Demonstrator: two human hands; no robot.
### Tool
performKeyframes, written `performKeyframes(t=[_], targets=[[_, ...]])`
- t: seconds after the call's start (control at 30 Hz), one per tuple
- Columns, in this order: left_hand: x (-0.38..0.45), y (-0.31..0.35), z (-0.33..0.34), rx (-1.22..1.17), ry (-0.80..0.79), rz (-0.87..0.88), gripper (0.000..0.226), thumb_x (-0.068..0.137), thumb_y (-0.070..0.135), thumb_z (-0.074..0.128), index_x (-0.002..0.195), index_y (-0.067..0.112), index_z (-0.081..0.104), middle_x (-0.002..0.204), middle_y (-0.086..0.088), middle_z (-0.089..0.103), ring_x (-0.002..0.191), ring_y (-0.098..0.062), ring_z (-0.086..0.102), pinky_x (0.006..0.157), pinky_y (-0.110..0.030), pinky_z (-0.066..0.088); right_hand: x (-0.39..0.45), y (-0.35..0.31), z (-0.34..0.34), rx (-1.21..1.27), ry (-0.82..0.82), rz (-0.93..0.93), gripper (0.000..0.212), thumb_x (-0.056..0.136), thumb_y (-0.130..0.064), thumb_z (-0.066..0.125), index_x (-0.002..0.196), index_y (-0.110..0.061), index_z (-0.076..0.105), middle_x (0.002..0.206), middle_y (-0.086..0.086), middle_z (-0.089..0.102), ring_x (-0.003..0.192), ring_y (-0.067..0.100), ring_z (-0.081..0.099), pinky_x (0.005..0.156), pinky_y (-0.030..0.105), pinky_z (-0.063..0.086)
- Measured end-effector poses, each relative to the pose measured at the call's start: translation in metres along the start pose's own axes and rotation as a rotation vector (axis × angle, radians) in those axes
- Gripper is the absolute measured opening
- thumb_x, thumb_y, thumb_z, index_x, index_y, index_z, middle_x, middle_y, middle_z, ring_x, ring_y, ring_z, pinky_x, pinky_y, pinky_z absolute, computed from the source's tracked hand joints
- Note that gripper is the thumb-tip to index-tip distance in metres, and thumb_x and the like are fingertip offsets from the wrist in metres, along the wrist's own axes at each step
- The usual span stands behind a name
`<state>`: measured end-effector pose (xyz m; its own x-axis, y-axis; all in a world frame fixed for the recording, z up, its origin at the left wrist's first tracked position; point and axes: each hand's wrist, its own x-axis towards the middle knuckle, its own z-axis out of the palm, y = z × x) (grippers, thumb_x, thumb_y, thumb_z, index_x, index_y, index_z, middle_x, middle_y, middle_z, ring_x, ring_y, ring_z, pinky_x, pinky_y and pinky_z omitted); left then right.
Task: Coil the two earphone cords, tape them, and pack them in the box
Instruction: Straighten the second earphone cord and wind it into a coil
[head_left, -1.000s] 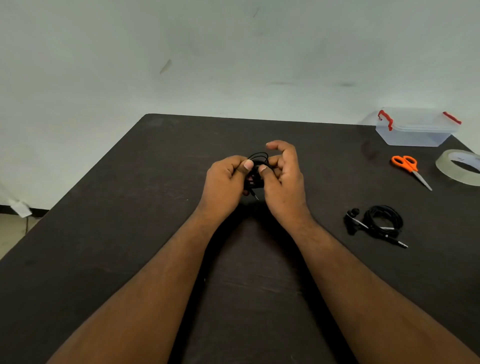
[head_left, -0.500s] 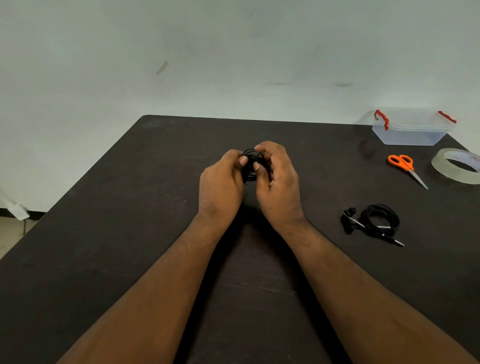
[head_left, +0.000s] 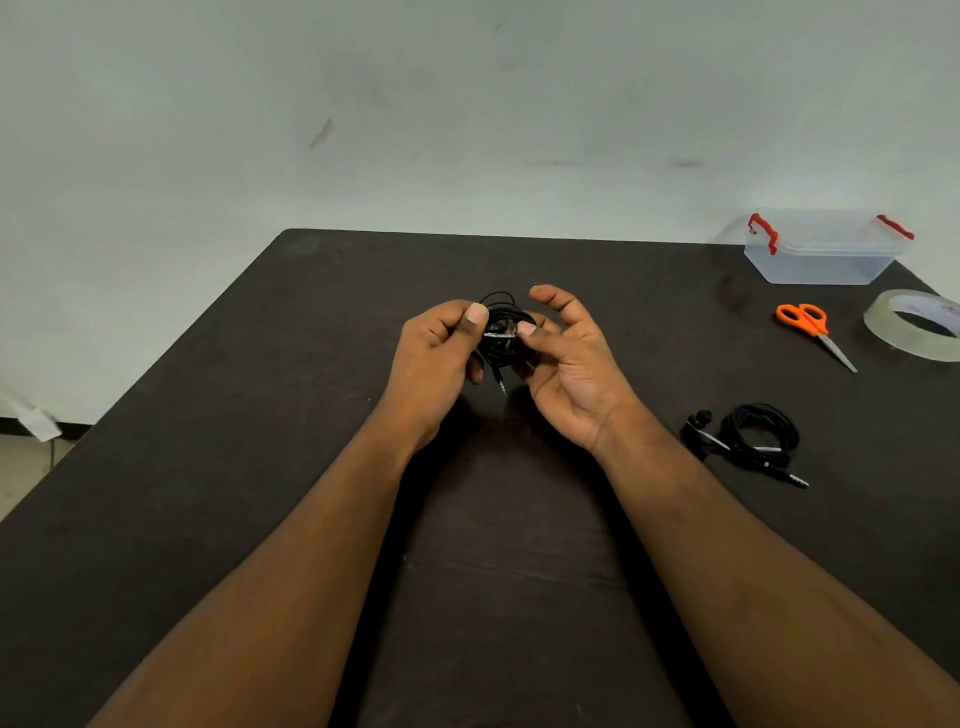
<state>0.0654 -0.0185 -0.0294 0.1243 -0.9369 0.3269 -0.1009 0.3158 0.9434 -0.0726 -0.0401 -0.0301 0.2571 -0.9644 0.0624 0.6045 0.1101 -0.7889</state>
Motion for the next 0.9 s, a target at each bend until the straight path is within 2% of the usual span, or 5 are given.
performKeyframes(t=[0.1, 0.3, 0.57, 0.73, 0.9], targets=[[-0.001, 0.003, 0.004, 0.048, 0.058, 0.035, 0.025, 0.100, 0.019, 0.048, 0.083, 0.016, 0.066, 0.065, 0.008, 0.061, 0.044, -0.006, 0.044, 0.044, -0.021, 0.039, 0.000, 0.002, 0.000, 0.031, 0.031, -0.035, 0.035, 0.084, 0.013, 0.055, 0.104, -0.017, 0.053, 0.090, 0.013, 0.063, 0.083, 0.020, 0.064, 0.081, 0.033, 0.049], [-0.005, 0.004, 0.010, -0.333, 0.041, -0.156, 0.027, 0.100, 0.021, 0.049, 0.083, 0.014, 0.068, 0.069, -0.002, 0.060, 0.042, -0.009, 0.036, 0.041, -0.018, 0.028, -0.002, 0.002, 0.003, 0.013, 0.022, -0.071, 0.031, 0.084, 0.008, 0.059, 0.104, -0.017, 0.055, 0.090, 0.009, 0.066, 0.085, 0.020, 0.065, 0.078, 0.032, 0.051], [-0.002, 0.002, 0.008, -0.299, 0.132, -0.142, 0.022, 0.096, 0.017, 0.055, 0.081, 0.010, 0.069, 0.049, 0.002, 0.046, 0.039, -0.009, 0.026, 0.040, -0.018, 0.024, 0.001, 0.008, 0.003, -0.519, 0.120, -0.395, 0.025, 0.085, 0.005, 0.063, 0.095, -0.018, 0.060, 0.092, 0.005, 0.065, 0.086, 0.012, 0.064, 0.075, 0.025, 0.053], [-0.002, 0.006, -0.001, -0.380, -0.141, -0.195, 0.027, 0.098, 0.022, 0.049, 0.084, 0.007, 0.065, 0.067, -0.006, 0.061, 0.035, -0.008, 0.028, 0.042, -0.019, 0.019, 0.001, 0.009, 0.001, -0.510, 0.091, -0.401, 0.028, 0.086, 0.008, 0.059, 0.096, -0.017, 0.061, 0.088, 0.004, 0.068, 0.083, 0.016, 0.066, 0.072, 0.030, 0.053], [0.004, 0.004, -0.017, 0.148, -0.254, 0.059, 0.029, 0.099, 0.021, 0.049, 0.071, 0.018, 0.056, 0.060, 0.012, 0.055, 0.044, -0.002, 0.037, 0.046, -0.017, 0.028, 0.000, 0.002, -0.005, -0.468, -0.036, -0.312, 0.033, 0.082, 0.018, 0.054, 0.095, -0.010, 0.066, 0.088, -0.001, 0.072, 0.087, 0.014, 0.067, 0.080, 0.029, 0.053]])
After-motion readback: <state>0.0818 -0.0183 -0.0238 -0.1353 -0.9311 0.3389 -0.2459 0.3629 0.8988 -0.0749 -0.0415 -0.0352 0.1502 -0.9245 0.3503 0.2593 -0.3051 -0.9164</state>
